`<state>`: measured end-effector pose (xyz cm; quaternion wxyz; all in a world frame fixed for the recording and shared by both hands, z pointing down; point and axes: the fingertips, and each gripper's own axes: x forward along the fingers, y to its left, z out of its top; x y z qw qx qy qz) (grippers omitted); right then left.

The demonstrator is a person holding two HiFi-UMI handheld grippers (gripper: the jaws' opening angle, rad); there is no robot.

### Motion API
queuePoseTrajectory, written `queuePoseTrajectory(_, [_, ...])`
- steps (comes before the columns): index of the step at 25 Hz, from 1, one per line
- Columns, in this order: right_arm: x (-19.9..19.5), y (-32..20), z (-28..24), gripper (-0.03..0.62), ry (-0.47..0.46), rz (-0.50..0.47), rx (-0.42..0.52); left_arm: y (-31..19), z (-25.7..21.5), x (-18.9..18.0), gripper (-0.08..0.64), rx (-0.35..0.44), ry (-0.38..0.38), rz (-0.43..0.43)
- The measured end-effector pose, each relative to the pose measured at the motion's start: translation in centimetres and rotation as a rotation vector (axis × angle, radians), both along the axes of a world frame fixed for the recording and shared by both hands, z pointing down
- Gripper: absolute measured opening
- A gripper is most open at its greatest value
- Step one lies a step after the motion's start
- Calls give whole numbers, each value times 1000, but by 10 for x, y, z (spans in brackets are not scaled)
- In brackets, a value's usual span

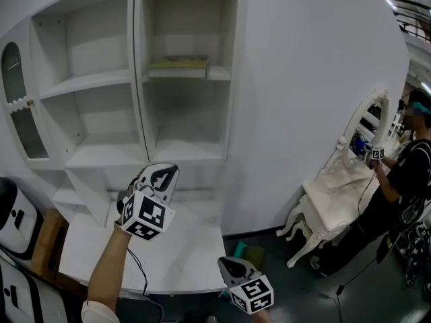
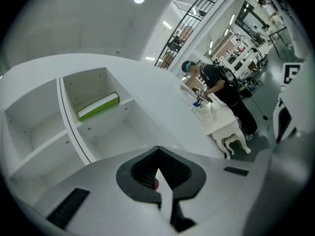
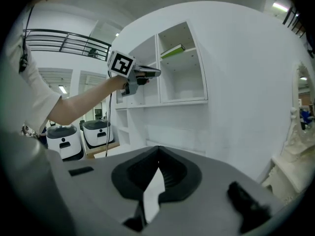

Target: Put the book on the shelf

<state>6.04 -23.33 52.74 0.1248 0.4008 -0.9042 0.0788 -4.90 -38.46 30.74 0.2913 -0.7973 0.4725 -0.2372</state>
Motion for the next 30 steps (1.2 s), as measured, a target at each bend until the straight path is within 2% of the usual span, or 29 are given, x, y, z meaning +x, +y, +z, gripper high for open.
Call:
queuePoseTrajectory(5, [-9, -1, -4, 12, -14, -29, 14, 33, 27, -8, 9, -74, 239, 53])
queuePoseTrajectory(10, [-18, -2, -10, 12, -46, -43, 34, 60, 68, -13, 9, -140, 414, 61])
queuePoseTrajectory(15, [-29, 1, -17, 12, -87, -73, 55, 93, 106, -11, 9, -247, 582, 77])
queuePoseTrajectory(21, [-48, 6, -21, 12, -119, -138, 92, 132, 148, 6, 8, -331, 663, 83])
queuePoseTrajectory(28, [-64, 7, -22, 12, -120, -178, 104, 149, 173, 8, 8, -344, 640, 62])
queuePoseTrajectory(30, [-68, 7, -20, 12, -92, -190, 117, 155, 178, 10, 8, -346, 640, 62])
